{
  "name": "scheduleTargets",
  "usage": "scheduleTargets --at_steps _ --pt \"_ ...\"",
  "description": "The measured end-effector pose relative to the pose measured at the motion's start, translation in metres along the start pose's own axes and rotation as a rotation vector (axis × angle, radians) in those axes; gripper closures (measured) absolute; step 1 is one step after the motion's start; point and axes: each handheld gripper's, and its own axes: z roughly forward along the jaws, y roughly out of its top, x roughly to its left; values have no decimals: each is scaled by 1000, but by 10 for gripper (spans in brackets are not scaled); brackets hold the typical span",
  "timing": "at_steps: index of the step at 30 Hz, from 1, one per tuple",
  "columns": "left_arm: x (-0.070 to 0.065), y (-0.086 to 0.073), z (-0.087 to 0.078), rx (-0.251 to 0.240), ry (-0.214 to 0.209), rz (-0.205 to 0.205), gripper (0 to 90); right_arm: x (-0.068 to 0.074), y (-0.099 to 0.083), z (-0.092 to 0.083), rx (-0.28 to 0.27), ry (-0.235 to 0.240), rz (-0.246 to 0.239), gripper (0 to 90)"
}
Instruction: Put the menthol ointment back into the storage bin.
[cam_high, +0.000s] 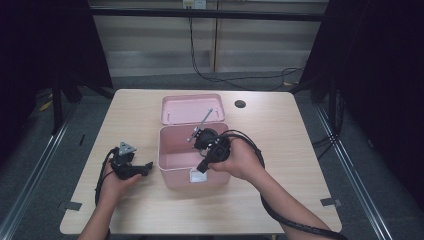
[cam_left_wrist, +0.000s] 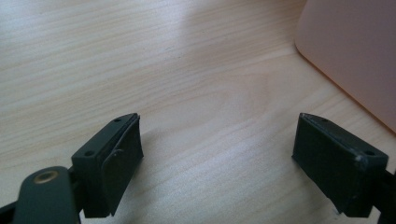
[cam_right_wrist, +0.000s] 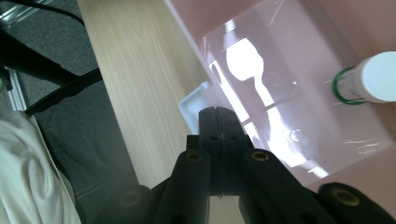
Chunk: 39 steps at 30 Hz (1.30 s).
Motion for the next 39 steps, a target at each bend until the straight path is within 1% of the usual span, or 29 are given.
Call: scheduleTargets --at_steps 1,2,8,10,11,13,14,15,16,17,20,22,23,28,29,38,39 --pt "0 0 0 0 0 0 153 1 -1 1 -1 2 -7 900" --pt "0 0 0 0 1 2 153 3 -1 2 2 7 4 900" --pt "0 0 0 -1 0 -1 153 4 -2 10 13 6 -26 900" --pt "0 0 0 0 0 0 153 5 -2 11 17 13 -28 900" --pt "0 0 0 0 1 2 153 6 -2 12 18 11 -20 900" --pt "0 0 0 0 0 0 153 6 -3 13 16 19 -23 900" --pt "0 0 0 -1 -1 0 153 5 -3 14 15 16 -32 900" --pt "0 0 0 0 1 2 153 5 -4 16 30 19 -30 900" --pt "0 0 0 0 1 -1 153 5 -4 18 38 14 -41 900" --pt "0 0 0 0 1 -1 153 6 -5 20 45 10 -37 900" --pt "0 0 0 -1 1 -1 153 5 -6 23 38 17 -42 900" --pt "0 0 0 -1 0 -2 152 5 -6 22 35 12 -37 900" --pt "0 0 0 0 1 -1 153 5 -7 23 35 18 -35 900" --pt "0 0 0 0 0 0 153 5 -8 23 24 18 -52 900" --pt "0 0 0 0 0 0 152 6 -8 23 30 19 -42 900" --pt "0 0 0 1 -1 -1 154 6 -9 24 25 28 -39 900" --pt "0 0 0 1 -1 -2 154 5 -10 25 23 29 -46 900"
